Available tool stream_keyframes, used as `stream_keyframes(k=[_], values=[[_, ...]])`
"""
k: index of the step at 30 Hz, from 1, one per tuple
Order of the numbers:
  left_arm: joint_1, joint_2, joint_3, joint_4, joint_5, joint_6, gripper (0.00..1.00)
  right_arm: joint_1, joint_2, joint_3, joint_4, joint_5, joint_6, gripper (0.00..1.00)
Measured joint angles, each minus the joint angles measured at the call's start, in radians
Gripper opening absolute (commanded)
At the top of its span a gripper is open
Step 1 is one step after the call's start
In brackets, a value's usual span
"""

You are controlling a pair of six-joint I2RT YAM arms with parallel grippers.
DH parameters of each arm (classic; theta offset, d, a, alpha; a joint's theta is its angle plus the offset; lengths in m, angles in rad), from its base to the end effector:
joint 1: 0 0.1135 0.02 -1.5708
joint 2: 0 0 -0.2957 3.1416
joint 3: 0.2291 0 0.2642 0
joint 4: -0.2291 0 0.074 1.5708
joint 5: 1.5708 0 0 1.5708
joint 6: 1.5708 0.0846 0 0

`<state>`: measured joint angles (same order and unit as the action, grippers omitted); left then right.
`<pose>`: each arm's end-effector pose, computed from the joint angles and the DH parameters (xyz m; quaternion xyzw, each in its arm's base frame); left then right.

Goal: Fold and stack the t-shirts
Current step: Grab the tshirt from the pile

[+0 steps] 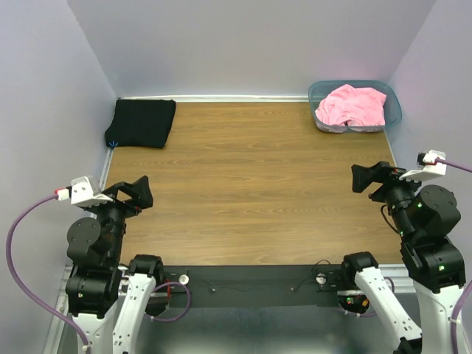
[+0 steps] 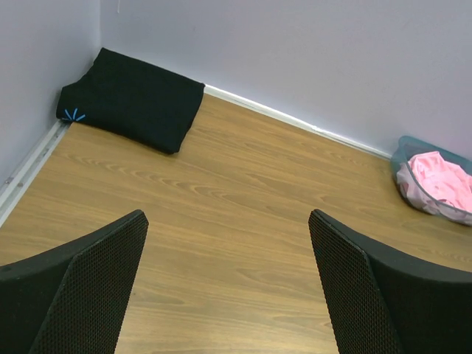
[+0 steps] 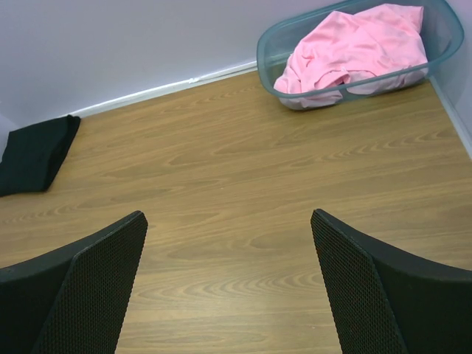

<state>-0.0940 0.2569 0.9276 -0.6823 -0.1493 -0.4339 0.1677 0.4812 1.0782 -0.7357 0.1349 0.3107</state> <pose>0.0569 0.0073 0.3937 -0.1716 0.6901 -0.1317 0.6906 0.0938 0.0043 0.4228 0.0979 0.7476 0.1058 0.6483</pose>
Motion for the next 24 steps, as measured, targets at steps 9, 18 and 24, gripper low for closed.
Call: stream_keyframes(k=[9, 18, 24], values=[[0.0, 0.034, -0.013, 0.003, 0.001, -0.041, 0.99, -0.003, 0.122, -0.001, 0.011, 0.011, 0.031, 1.0], [-0.011, 0.055, -0.037, 0.003, 0.123, -0.096, 0.99, -0.004, 0.645, 0.084, 0.103, 0.066, 0.108, 1.0], [-0.094, 0.055, -0.033, -0.002, 0.151, -0.097, 0.99, -0.053, 1.011, 0.356, 0.153, 0.126, 0.113, 1.0]])
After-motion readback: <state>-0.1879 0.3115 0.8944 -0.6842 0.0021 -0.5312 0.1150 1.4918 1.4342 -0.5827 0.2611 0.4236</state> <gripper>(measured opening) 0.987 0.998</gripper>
